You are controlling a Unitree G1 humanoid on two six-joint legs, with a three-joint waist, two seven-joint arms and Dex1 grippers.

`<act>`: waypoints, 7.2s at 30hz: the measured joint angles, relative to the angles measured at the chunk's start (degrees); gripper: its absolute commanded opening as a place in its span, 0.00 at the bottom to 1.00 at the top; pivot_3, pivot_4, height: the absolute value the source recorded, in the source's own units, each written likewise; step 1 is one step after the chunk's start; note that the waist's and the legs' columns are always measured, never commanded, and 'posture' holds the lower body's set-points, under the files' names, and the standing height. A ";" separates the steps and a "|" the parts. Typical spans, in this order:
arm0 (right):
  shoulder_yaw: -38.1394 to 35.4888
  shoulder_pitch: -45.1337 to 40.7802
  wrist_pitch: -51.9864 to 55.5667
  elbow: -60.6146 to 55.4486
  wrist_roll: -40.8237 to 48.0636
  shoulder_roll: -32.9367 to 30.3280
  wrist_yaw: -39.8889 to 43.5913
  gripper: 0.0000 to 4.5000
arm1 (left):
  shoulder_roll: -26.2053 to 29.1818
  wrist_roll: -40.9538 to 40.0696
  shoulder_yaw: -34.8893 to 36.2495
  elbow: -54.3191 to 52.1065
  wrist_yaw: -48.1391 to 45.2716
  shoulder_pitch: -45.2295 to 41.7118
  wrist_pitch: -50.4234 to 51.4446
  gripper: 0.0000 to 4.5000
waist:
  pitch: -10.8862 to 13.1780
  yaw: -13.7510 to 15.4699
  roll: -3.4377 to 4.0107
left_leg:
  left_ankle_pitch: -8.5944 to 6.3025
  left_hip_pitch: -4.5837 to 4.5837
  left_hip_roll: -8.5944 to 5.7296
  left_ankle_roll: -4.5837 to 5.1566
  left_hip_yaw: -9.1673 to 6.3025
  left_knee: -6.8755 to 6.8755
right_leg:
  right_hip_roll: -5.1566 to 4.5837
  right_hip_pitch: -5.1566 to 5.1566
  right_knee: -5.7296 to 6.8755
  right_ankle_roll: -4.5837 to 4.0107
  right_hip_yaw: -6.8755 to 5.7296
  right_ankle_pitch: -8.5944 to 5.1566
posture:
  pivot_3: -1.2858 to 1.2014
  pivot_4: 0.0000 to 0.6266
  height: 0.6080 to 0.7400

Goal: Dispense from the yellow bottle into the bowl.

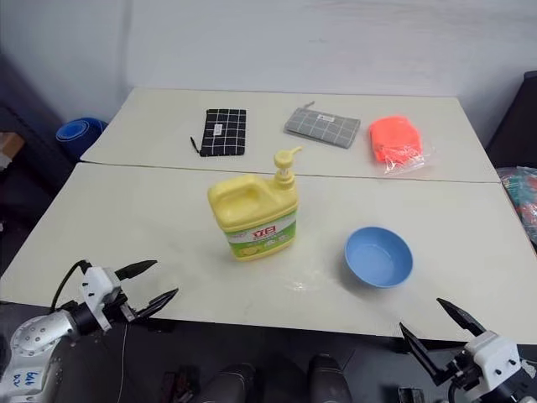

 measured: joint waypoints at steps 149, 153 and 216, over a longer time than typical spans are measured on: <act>39.73 -94.26 48.19 17.20 -12.68 -14.28 19.31 0.00 | -10.19 -12.17 -19.12 0.71 6.71 -72.86 63.23 0.01 | 0.26 -0.49 -0.43 | -0.05 -1.40 -0.11 -0.21 -0.22 1.45 | 0.11 -1.45 1.28 -0.14 -0.43 0.06 | 0.52 0.24 1.00; 39.73 -94.27 48.21 17.20 -12.68 -14.28 19.36 0.00 | -9.92 -11.70 -19.62 0.58 6.34 -72.86 62.72 0.01 | 0.26 -0.51 -0.43 | -0.06 -1.40 -0.11 -0.21 -0.23 1.44 | 0.11 -1.44 1.29 -0.14 -0.43 0.06 | 0.52 0.24 1.00; 32.92 -81.57 50.48 8.52 -10.48 -21.13 18.51 0.00 | -3.05 -14.13 -7.84 0.86 -6.03 -66.50 50.49 0.01 | 0.24 -0.70 -0.45 | -0.06 -1.30 -0.15 -0.21 -0.27 1.41 | 0.13 -1.55 1.37 -0.14 -0.39 0.06 | 0.52 0.24 1.00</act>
